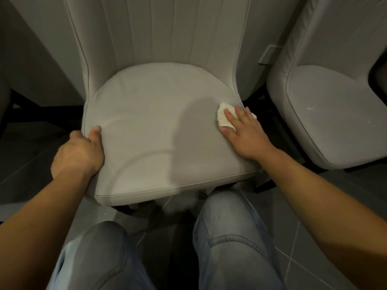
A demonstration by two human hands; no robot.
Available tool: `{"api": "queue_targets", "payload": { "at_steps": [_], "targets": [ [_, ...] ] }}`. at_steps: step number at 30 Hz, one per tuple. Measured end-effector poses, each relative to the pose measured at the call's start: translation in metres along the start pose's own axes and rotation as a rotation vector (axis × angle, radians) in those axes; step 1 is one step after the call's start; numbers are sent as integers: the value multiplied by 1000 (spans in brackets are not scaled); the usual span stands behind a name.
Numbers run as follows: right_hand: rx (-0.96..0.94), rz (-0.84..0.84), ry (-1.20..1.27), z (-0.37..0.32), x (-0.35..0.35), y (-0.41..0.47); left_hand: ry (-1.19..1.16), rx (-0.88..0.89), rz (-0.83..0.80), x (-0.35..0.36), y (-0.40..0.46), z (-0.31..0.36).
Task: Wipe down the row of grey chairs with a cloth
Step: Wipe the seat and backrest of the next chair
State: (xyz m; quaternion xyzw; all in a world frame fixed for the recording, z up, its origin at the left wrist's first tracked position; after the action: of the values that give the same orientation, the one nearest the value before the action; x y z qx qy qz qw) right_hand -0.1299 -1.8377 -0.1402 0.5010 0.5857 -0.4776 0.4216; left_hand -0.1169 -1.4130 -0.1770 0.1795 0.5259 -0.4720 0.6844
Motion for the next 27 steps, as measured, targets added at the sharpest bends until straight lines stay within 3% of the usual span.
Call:
{"api": "queue_targets", "payload": {
  "at_steps": [6, 11, 20, 27],
  "targets": [
    [26, -1, 25, 4, -17, 75, -18, 8, 1, 0, -1, 0],
    [0, 21, 41, 2, -24, 88, 0, 20, 17, -1, 1, 1],
    [-107, 59, 128, -6, -16, -14, 14, 17, 14, -1, 2, 1],
    [-166, 88, 30, -51, 13, -103, -2, 28, 12, -2, 2, 0]
  ]
}}
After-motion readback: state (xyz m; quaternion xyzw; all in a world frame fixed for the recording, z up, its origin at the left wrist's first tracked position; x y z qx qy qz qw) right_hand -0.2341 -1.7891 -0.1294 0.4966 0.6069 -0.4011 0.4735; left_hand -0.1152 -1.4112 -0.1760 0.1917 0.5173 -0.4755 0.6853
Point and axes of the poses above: each hand's wrist, its own y-axis towards the middle knuckle, its own x-axis out of the palm, z = x × y, the point moved 5 cm from there along y, towards the middle knuckle, and after that the axes turned 6 degrees about -x, right-handed, at the moved point
